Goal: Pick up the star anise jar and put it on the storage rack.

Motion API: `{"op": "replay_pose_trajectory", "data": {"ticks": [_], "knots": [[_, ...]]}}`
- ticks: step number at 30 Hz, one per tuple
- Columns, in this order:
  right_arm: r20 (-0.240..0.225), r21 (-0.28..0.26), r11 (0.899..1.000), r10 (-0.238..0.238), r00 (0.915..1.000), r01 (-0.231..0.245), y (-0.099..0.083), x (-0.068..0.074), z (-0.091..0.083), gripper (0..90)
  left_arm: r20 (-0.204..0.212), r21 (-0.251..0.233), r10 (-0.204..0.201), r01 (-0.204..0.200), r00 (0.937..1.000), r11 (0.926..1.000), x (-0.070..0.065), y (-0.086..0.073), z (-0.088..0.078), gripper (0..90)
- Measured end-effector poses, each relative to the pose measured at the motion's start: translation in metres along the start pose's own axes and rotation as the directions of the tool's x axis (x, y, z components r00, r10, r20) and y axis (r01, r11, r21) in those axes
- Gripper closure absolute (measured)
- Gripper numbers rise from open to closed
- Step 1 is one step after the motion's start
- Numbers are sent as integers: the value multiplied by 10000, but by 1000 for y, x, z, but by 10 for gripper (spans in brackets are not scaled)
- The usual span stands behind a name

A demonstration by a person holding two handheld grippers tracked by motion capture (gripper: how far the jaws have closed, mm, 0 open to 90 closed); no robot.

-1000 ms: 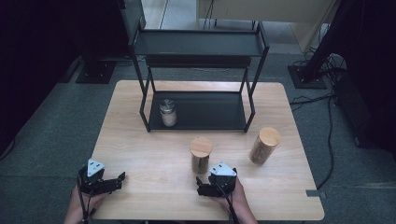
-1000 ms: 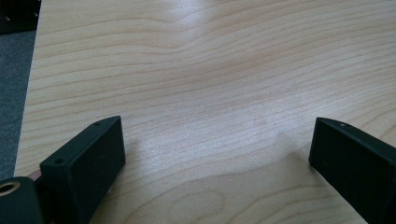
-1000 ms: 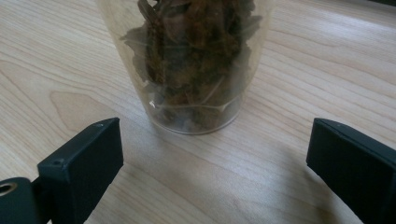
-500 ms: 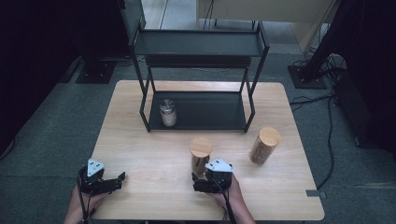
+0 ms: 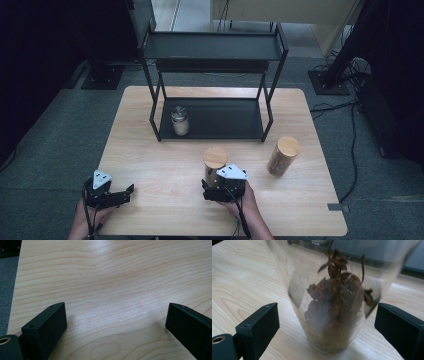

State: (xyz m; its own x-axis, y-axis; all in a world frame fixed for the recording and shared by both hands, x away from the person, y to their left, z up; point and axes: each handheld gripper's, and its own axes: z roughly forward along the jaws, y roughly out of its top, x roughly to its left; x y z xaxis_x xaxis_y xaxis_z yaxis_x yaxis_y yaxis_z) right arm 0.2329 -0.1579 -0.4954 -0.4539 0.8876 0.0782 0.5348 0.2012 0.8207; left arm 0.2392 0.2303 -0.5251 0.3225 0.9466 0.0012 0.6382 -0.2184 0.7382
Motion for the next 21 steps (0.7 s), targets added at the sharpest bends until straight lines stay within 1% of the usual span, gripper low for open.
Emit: {"op": "replay_pose_trajectory", "data": {"ticks": [3, 6, 9, 11, 13, 17, 21], "knots": [[0, -30, 10000, 1, 10000, -1, 5, 1, 0, 65, 4, -5, -1, 1, 10000, 10000, 0, 0, 0, 38], [98, -88, 10000, 34, 9999, -33, 9, 0, -1, 84, 9, -5, -7, 7, 10000, 10000, 0, 0, 0, 38], [201, -132, 9999, -45, 9998, 47, 13, 0, -1, 98, 15, -8, -7, 7, 10000, 10000, 0, 0, 0, 38], [280, -167, 9999, -37, 9996, 42, 15, 0, -2, 102, 34, -18, -28, 28, 10000, 10000, 0, 0, 0, 39], [354, -222, 9998, 15, 9994, -7, 17, 0, -2, 124, 53, -19, -36, 36, 10000, 10000, 1, 0, 0, 38], [371, -279, 9995, 126, 9992, -116, 20, -1, -2, 140, 48, -18, -18, 18, 10000, 10000, 1, 0, 0, 38], [346, -309, 9995, 102, 9994, -91, 23, 0, -3, 170, 45, -18, -15, 16, 10000, 10000, 1, 0, 0, 38]]}}
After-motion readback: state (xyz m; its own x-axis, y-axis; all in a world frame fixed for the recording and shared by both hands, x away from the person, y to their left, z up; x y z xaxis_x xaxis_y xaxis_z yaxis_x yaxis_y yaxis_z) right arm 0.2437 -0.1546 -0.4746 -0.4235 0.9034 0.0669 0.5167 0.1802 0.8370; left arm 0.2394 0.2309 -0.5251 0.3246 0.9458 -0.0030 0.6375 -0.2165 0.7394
